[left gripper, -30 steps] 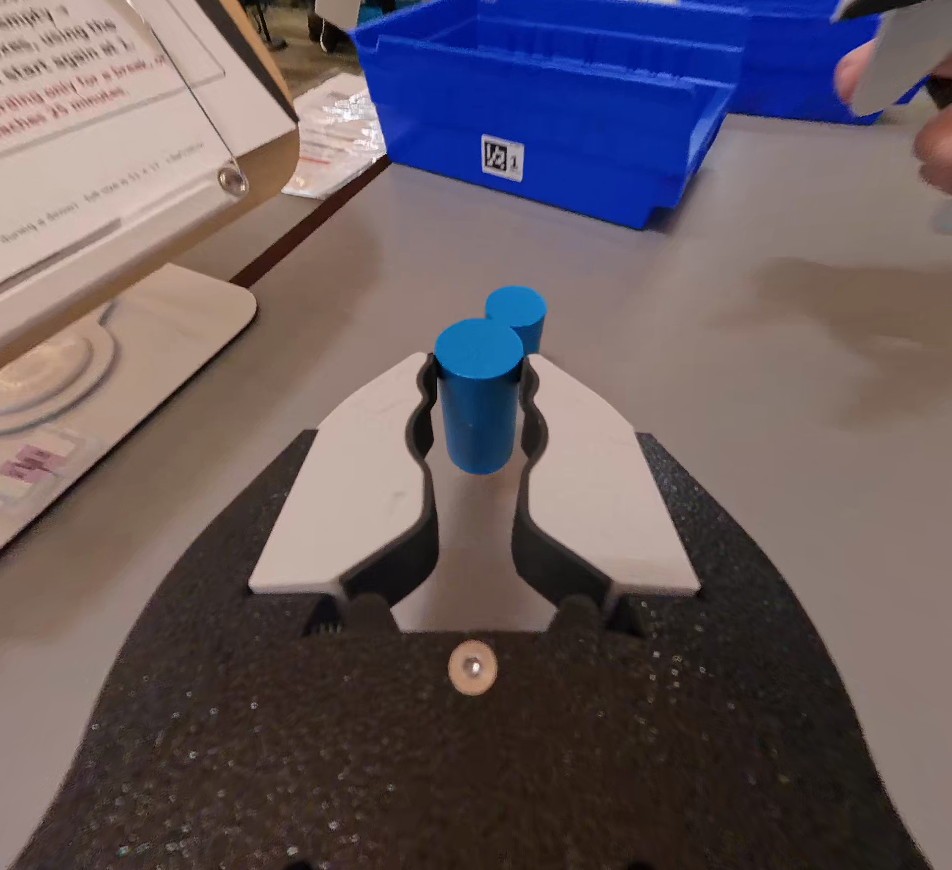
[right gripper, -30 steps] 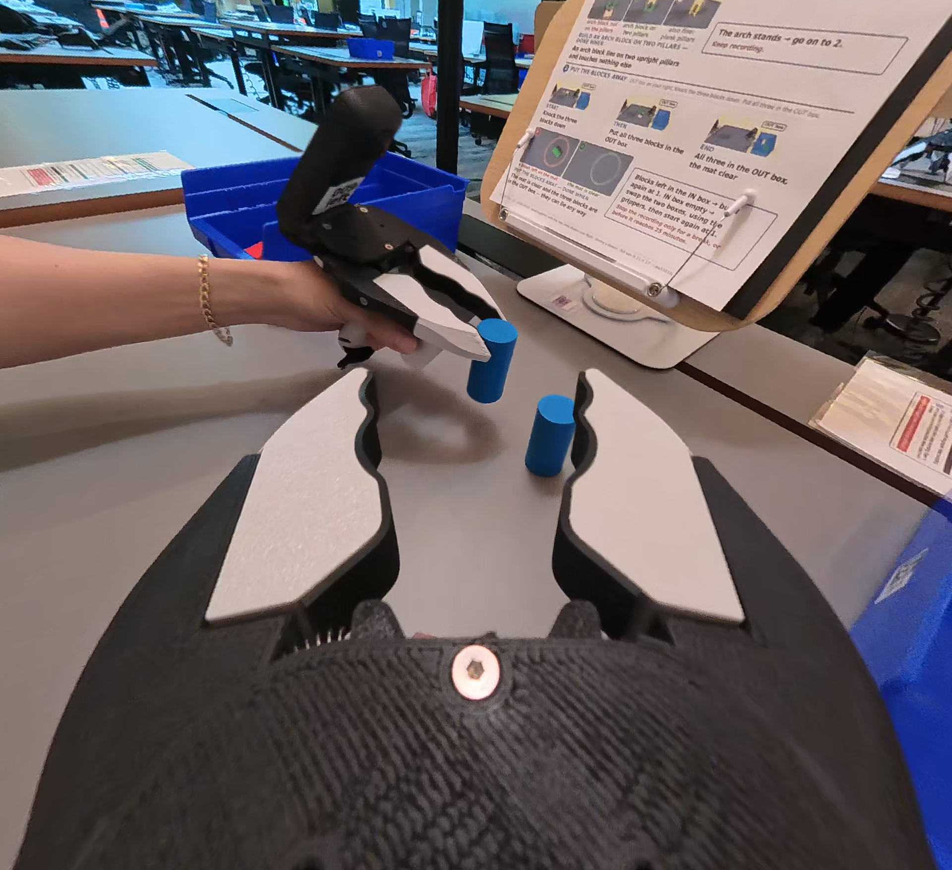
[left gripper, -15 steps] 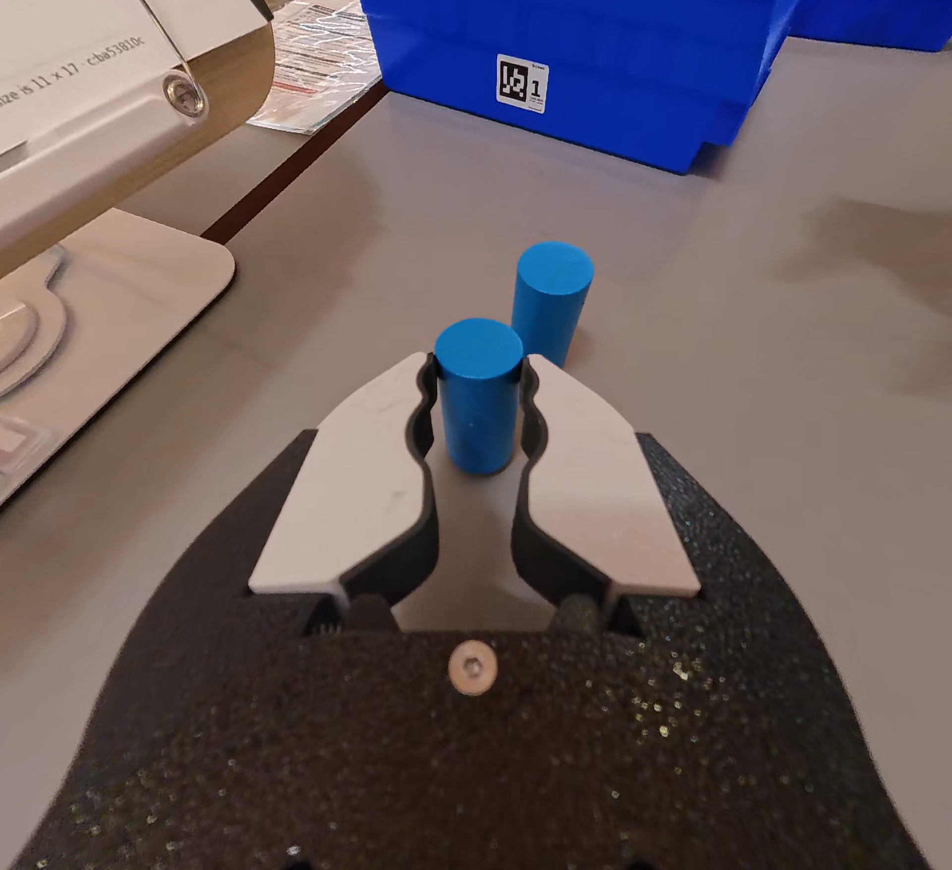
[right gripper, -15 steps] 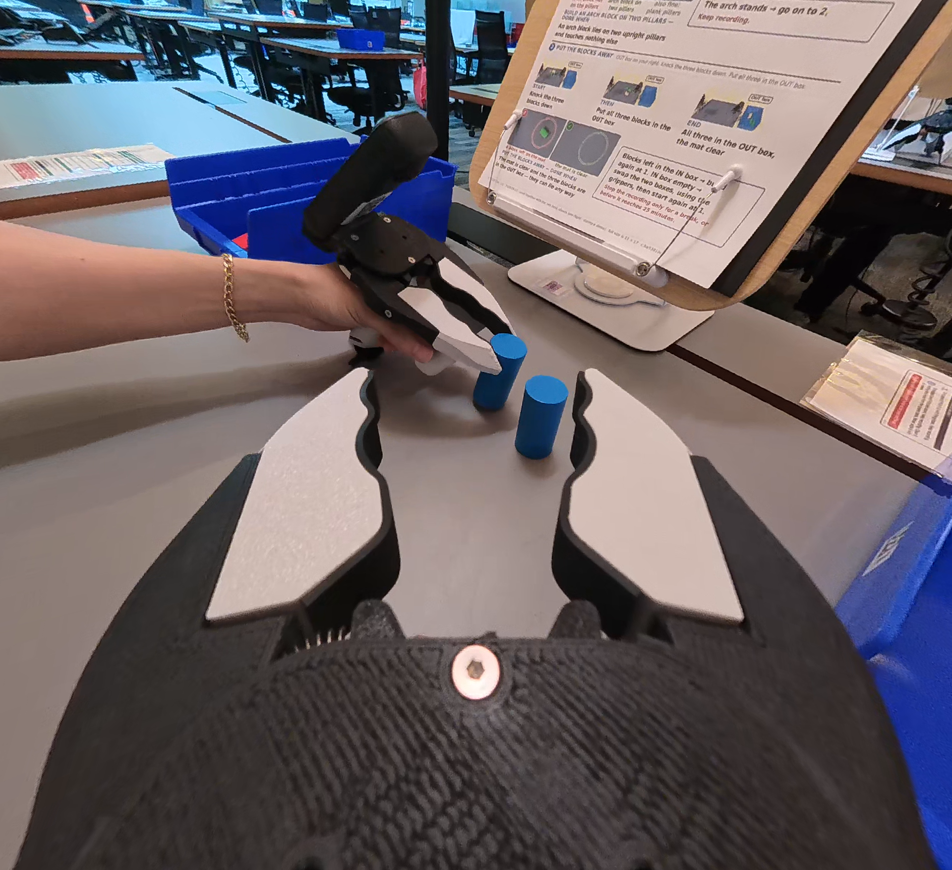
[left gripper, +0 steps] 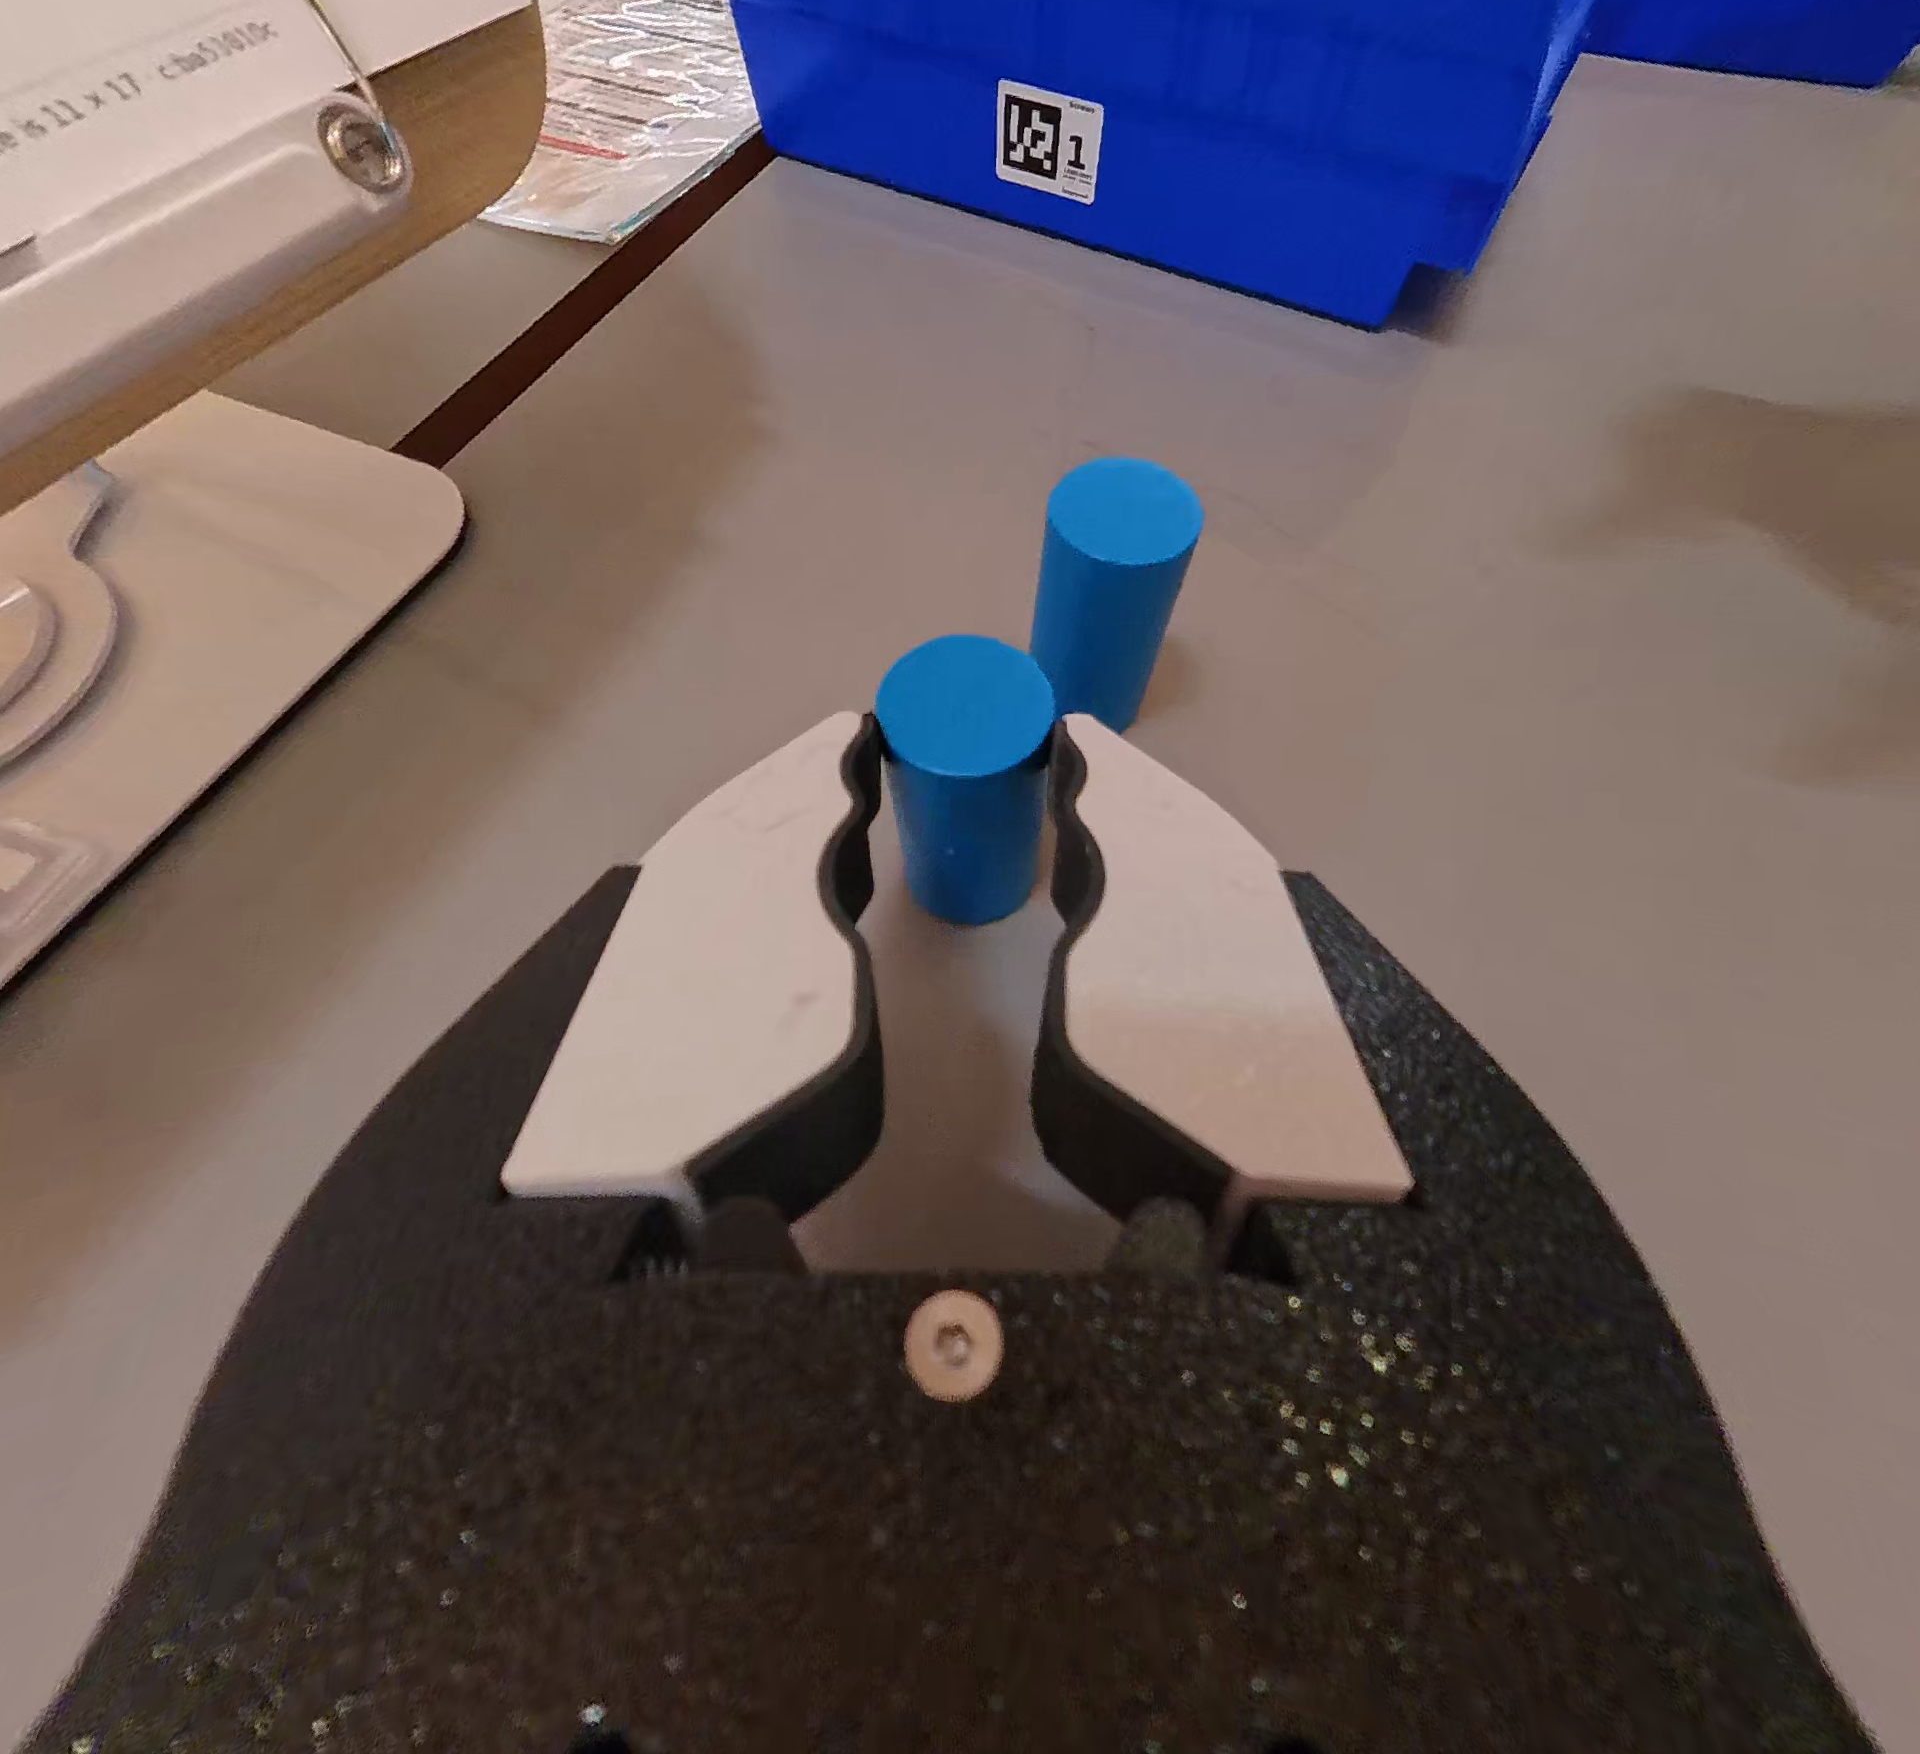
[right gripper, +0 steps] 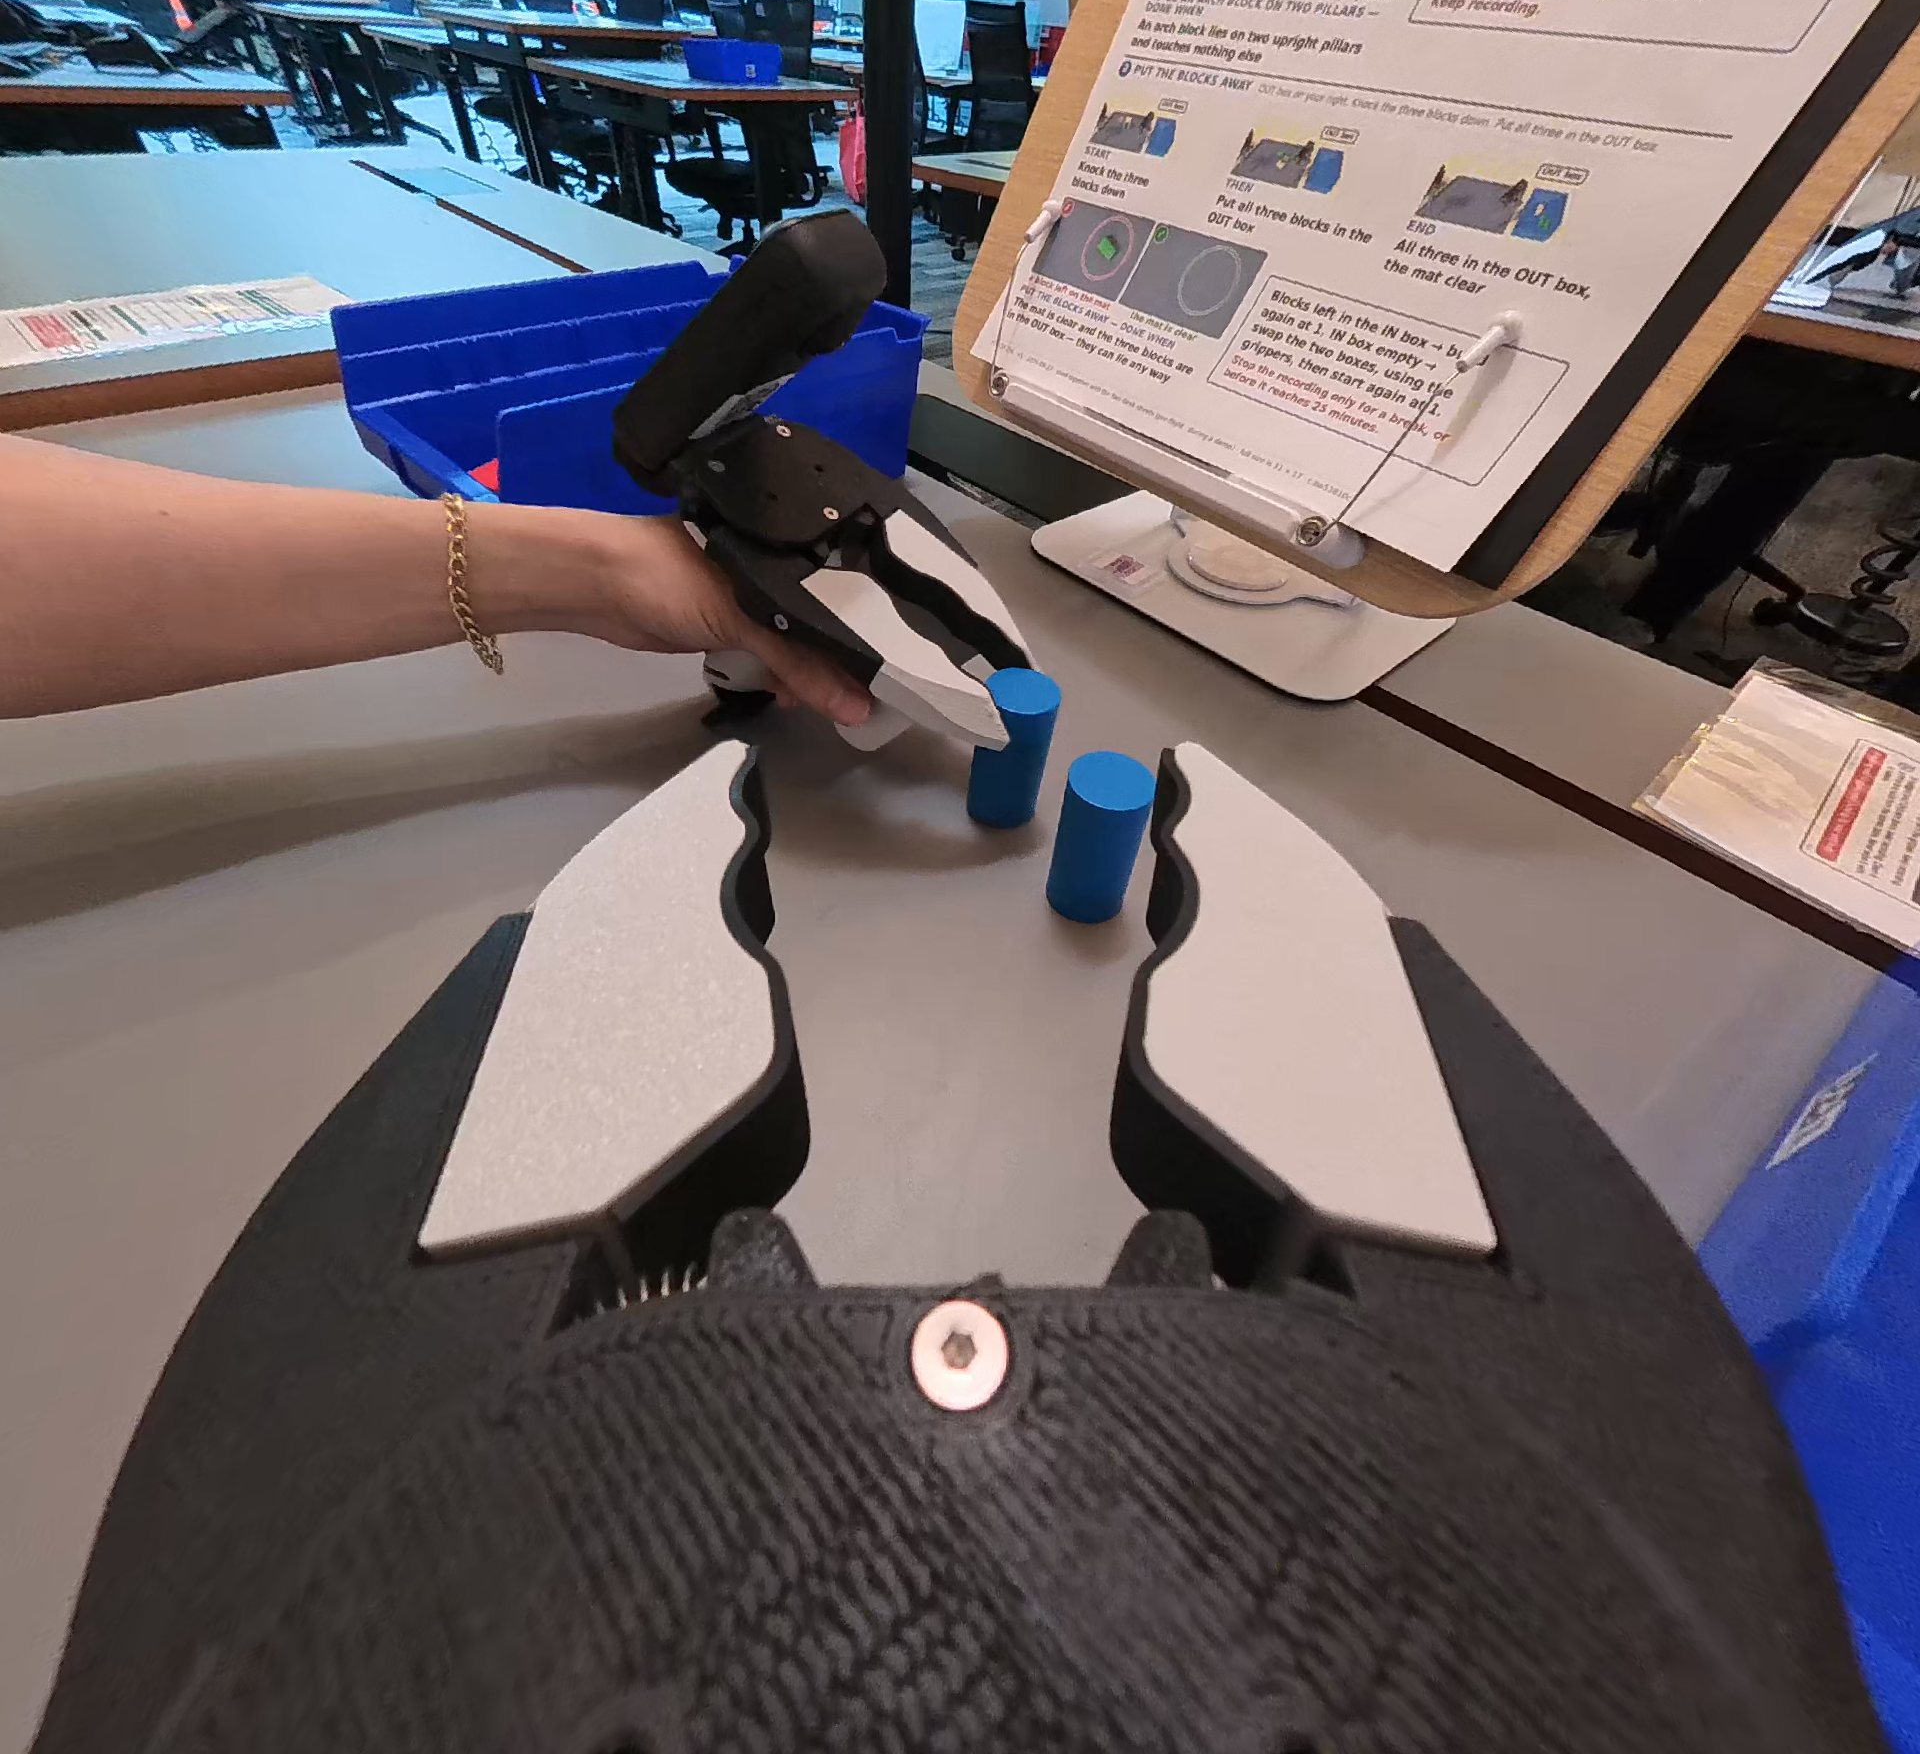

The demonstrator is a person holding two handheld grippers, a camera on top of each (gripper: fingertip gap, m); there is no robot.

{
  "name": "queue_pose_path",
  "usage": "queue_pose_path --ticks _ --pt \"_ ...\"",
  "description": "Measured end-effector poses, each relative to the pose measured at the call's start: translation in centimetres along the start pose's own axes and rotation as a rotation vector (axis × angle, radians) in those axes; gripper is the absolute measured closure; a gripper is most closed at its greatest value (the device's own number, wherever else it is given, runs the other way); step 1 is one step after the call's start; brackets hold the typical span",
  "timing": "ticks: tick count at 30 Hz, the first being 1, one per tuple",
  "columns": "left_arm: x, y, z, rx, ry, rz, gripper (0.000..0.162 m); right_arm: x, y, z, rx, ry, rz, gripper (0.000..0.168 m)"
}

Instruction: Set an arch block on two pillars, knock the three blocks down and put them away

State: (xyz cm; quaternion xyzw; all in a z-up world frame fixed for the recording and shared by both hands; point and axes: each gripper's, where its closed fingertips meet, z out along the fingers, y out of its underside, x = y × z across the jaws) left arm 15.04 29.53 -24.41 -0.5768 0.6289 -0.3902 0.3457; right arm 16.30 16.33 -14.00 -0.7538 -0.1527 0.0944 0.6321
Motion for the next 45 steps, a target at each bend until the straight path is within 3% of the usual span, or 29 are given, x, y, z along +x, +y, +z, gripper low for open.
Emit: queue_pose_path --ticks 21,24,30,35,40,45 --pt "0.1 0.7 -0.7 -0.021 0.007 0.012 0.131 -0.4 0.1 0.6 -0.023 -0.010 -0.013 0.097" --pt "0.1 1.1 -0.5 -0.054 -0.007 0.037 0.128 -0.4 0.1 0.7 -0.023 -0.012 -0.010 0.097" --pt "-0.2 0.5 -1.6 0.006 -0.060 0.026 0.103 -0.5 0.0 0.4 -0.025 -0.011 -0.014 0.097" --pt "-0.2 -2.7 -5.6 0.178 -0.137 0.009 0.099 -0.8 -0.6 0.3 0.000 -0.017 -0.009 0.097" --pt "0.1 -7.5 -13.1 0.350 -0.256 0.015 0.102 -1.5 -0.6 0.7 -0.004 -0.031 -0.018 0.097" --pt "-4.4 -7.8 -22.1 0.307 -0.489 -0.094 0.108 -1.8 -0.7 0.9 -0.002 -0.034 -0.021 0.097"
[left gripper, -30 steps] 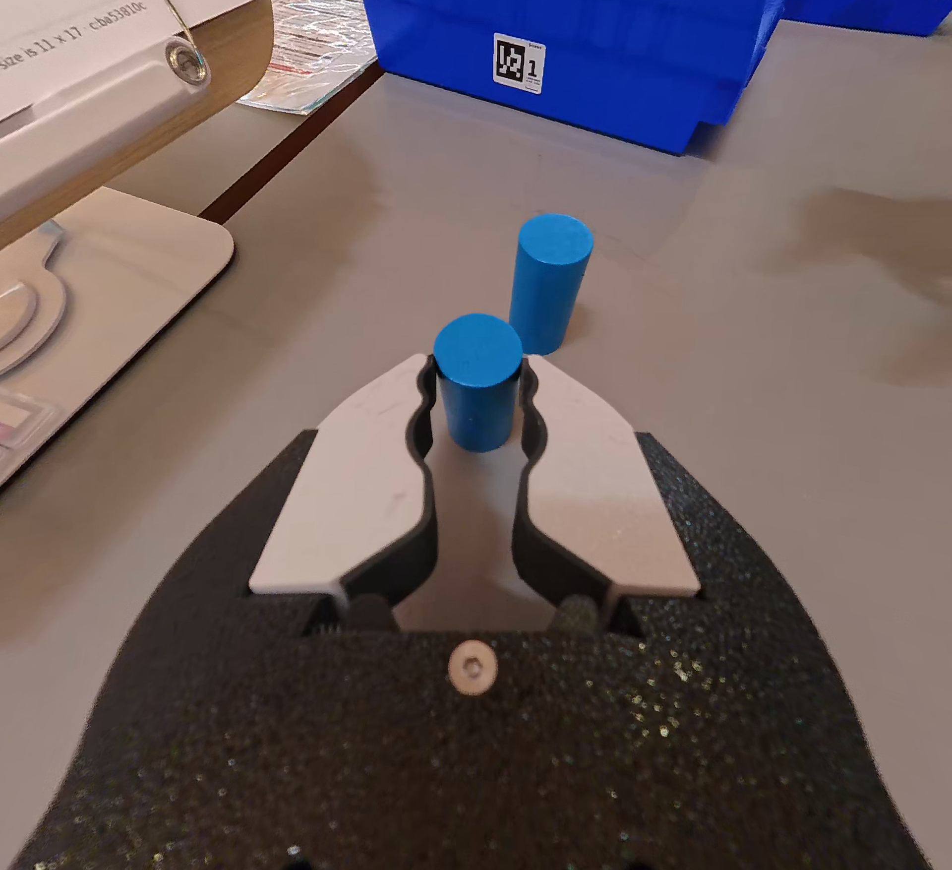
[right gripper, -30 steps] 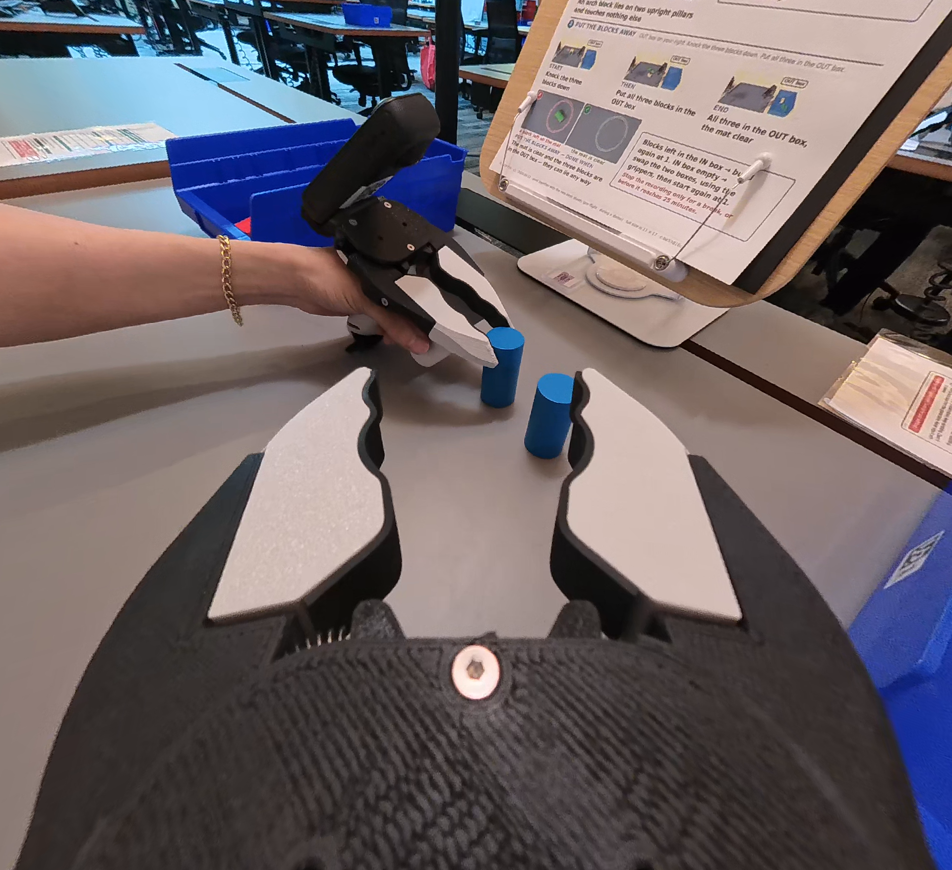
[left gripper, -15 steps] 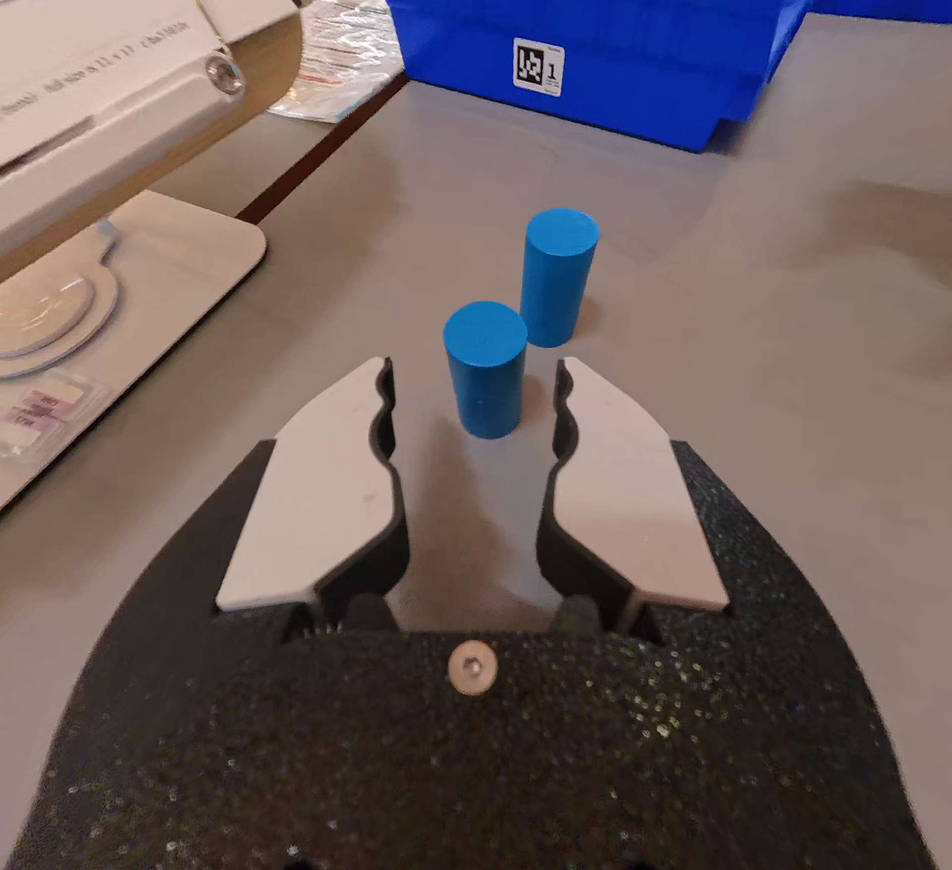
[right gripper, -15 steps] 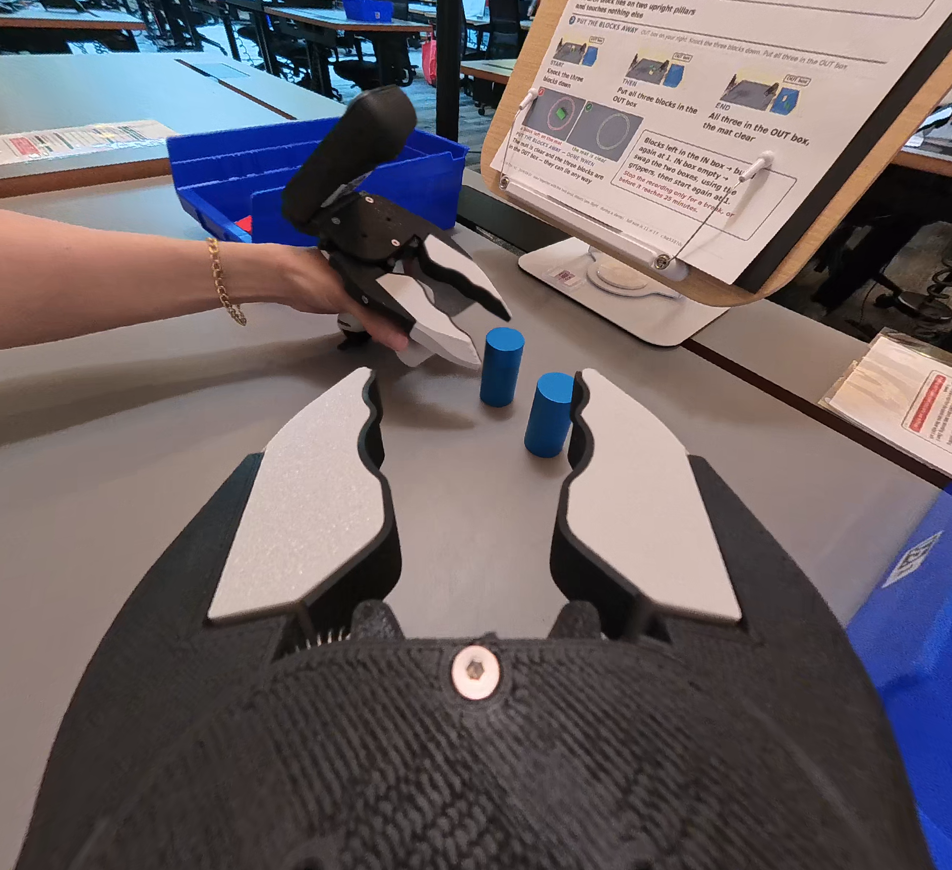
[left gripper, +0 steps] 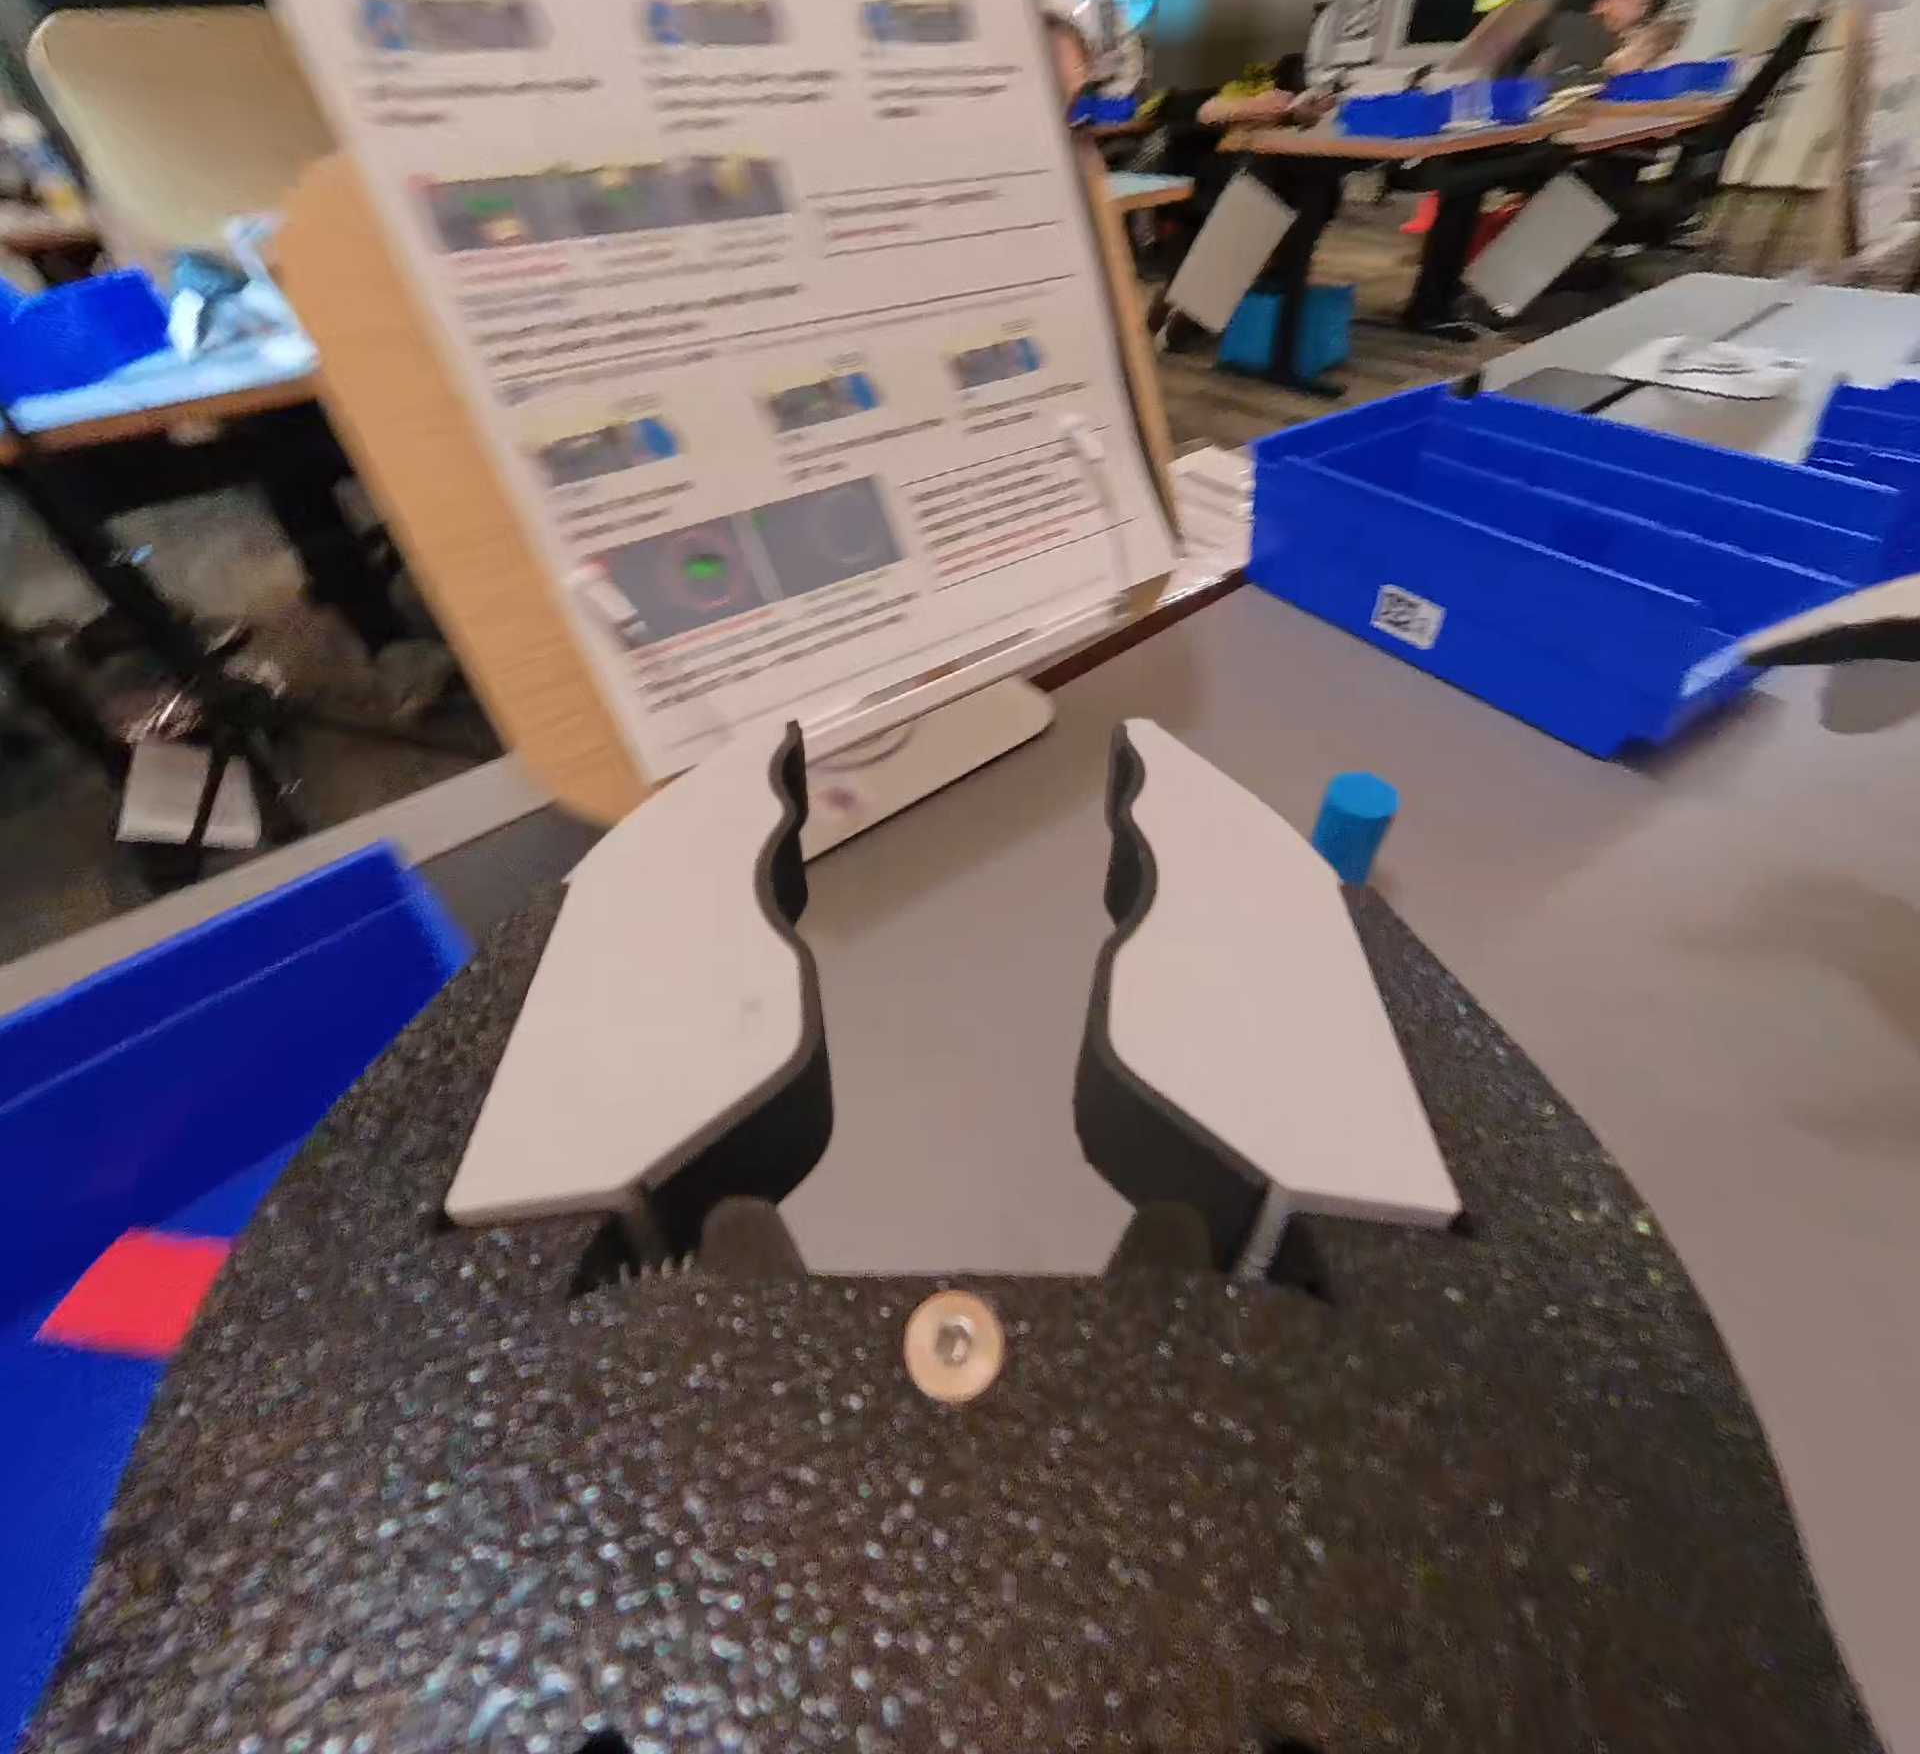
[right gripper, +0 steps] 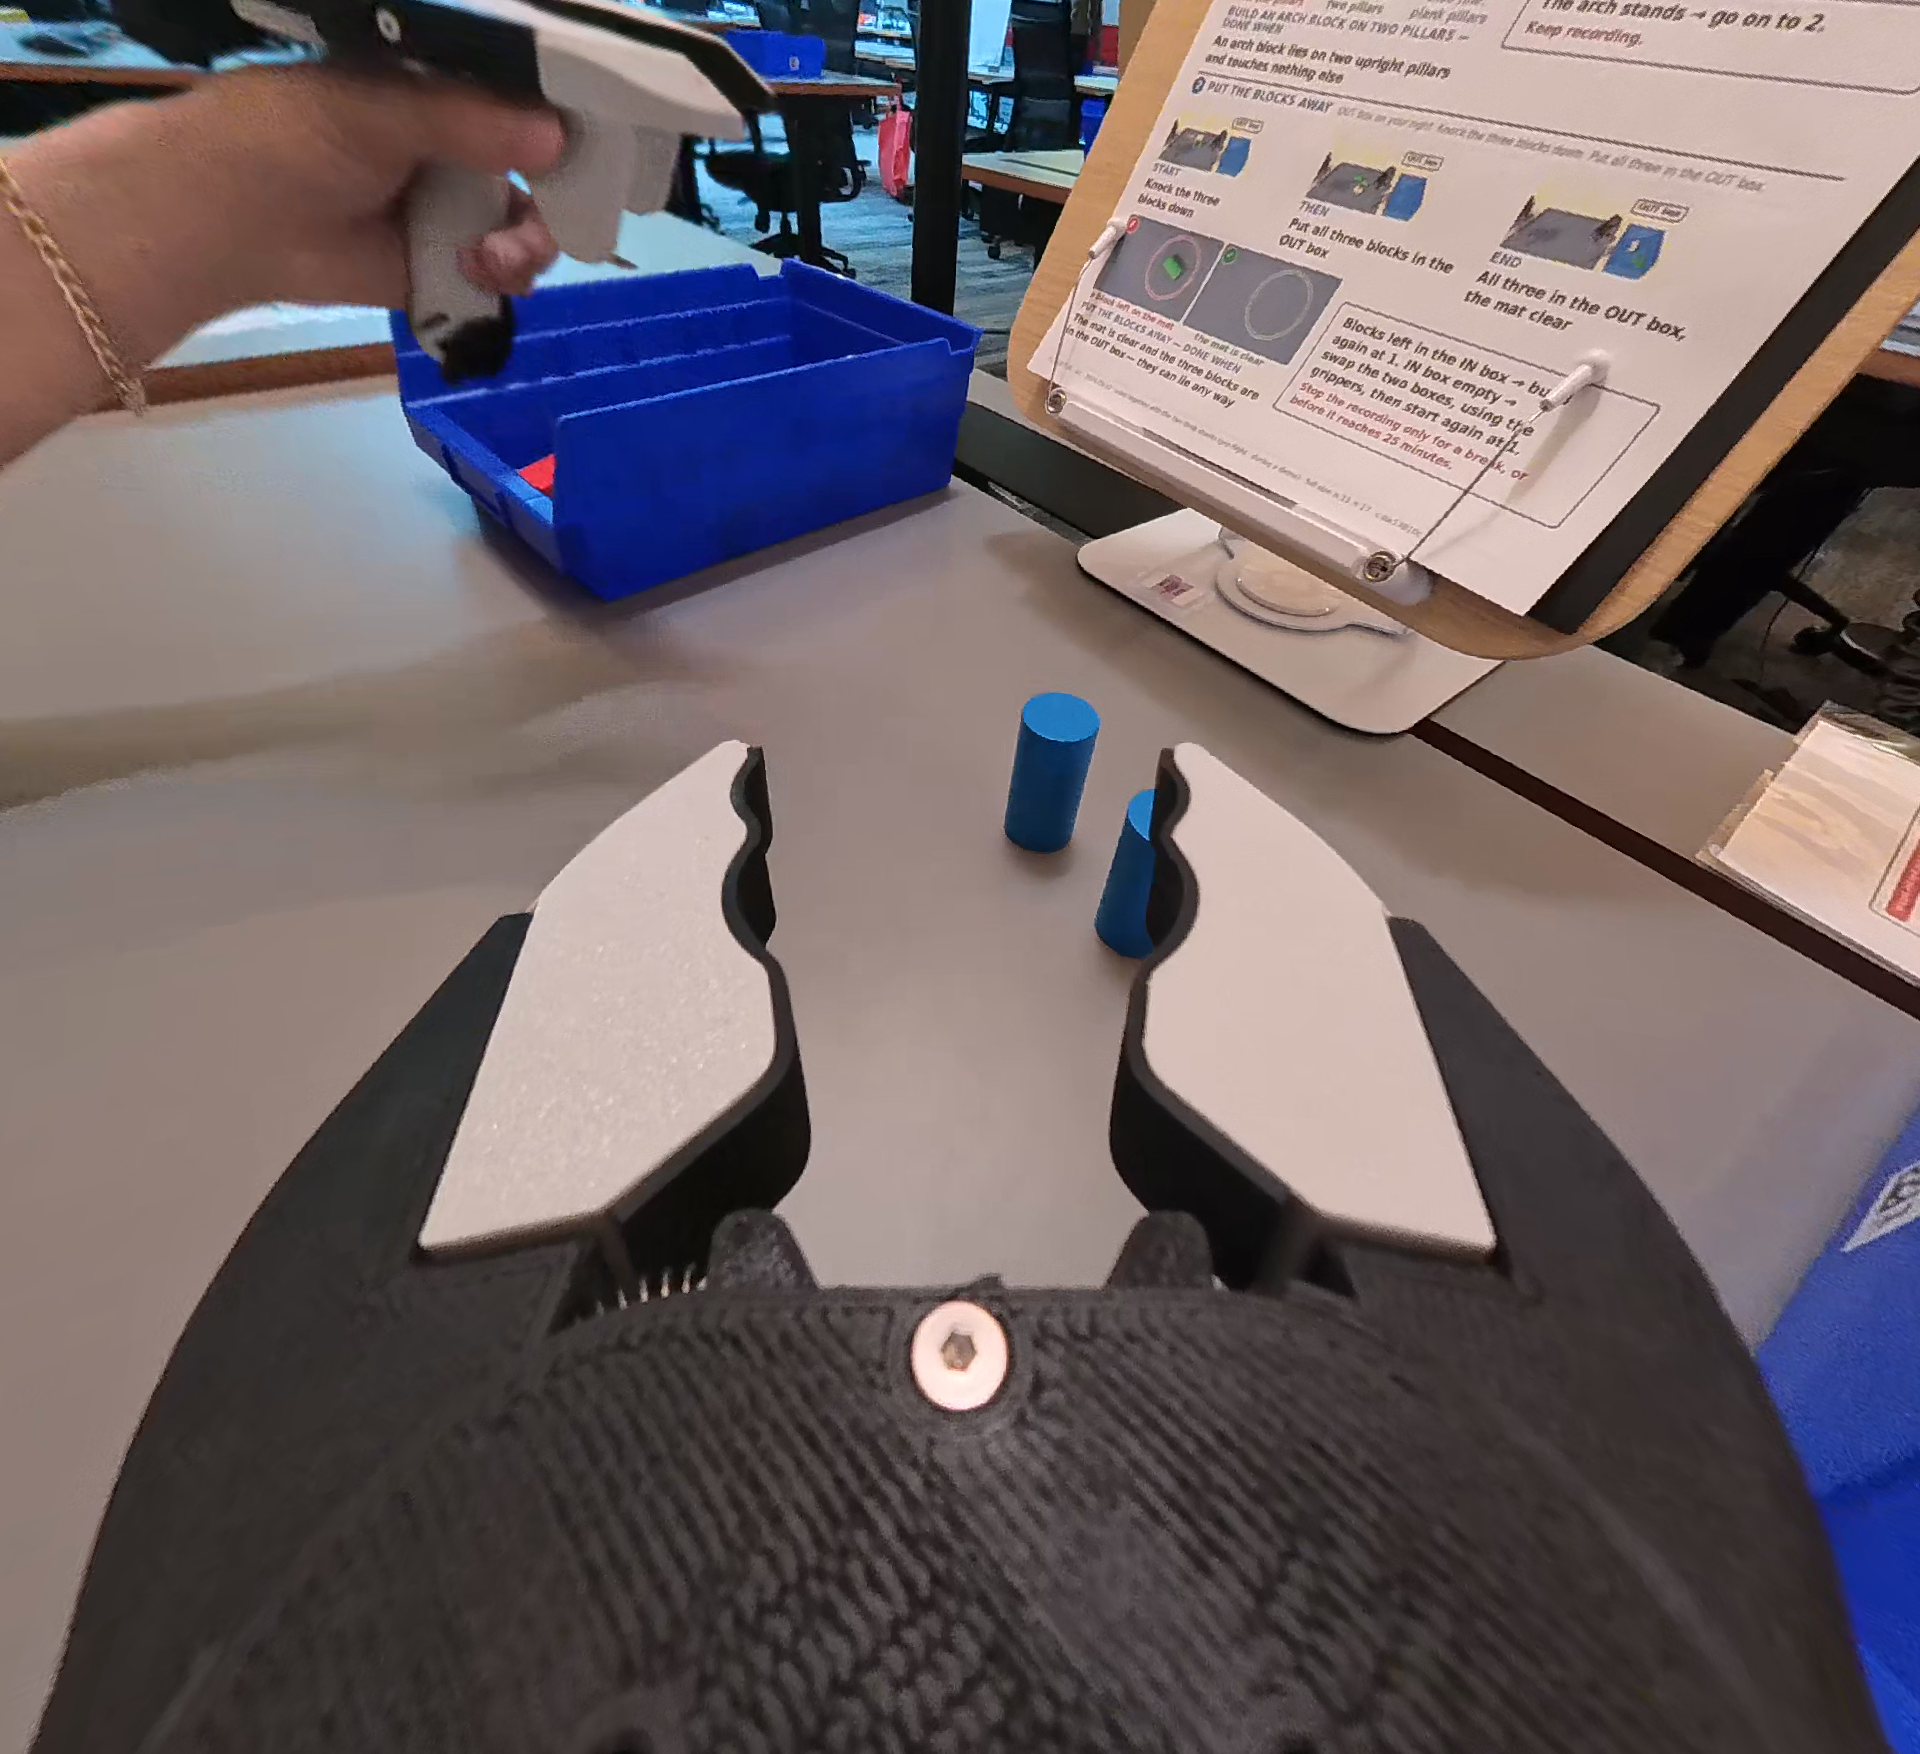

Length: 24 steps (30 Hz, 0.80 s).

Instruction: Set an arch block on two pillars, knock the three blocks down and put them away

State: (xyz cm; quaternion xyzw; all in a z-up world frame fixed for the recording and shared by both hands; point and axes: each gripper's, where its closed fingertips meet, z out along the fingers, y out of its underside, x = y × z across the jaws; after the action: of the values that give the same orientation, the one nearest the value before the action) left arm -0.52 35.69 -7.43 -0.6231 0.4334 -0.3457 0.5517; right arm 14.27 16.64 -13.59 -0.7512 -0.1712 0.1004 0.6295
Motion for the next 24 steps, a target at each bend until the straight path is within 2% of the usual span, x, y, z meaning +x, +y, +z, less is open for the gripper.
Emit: queue_pose_path --ticks 2,4,8,11,15,24 --pt "-4.0 0.3 -2.0 -0.074 -0.095 -0.057 0.112 -0.1 -0.1 0.1 0.008 -0.002 0.005 0.097" --pt "-7.9 2.3 -3.7 -0.216 -0.183 -0.139 0.112 -0.2 -0.1 0.3 0.009 -0.004 0.009 0.097" --pt "-12.0 8.8 -5.5 -0.547 -0.173 -0.364 0.108 -0.7 -0.1 0.7 0.000 -0.018 0.004 0.097" --pt "-13.1 13.3 -5.4 -0.712 -0.158 -0.525 0.108 -1.0 -0.1 1.1 -0.009 -0.023 -0.006 0.097" --pt "-14.1 16.9 -4.6 -0.819 -0.178 -0.625 0.109 -1.4 -0.1 1.2 -0.023 -0.021 -0.010 0.097" --pt "-14.0 20.2 -2.6 -0.943 -0.206 -0.688 0.119 -1.9 0.2 1.2 -0.048 -0.012 -0.014 0.097"
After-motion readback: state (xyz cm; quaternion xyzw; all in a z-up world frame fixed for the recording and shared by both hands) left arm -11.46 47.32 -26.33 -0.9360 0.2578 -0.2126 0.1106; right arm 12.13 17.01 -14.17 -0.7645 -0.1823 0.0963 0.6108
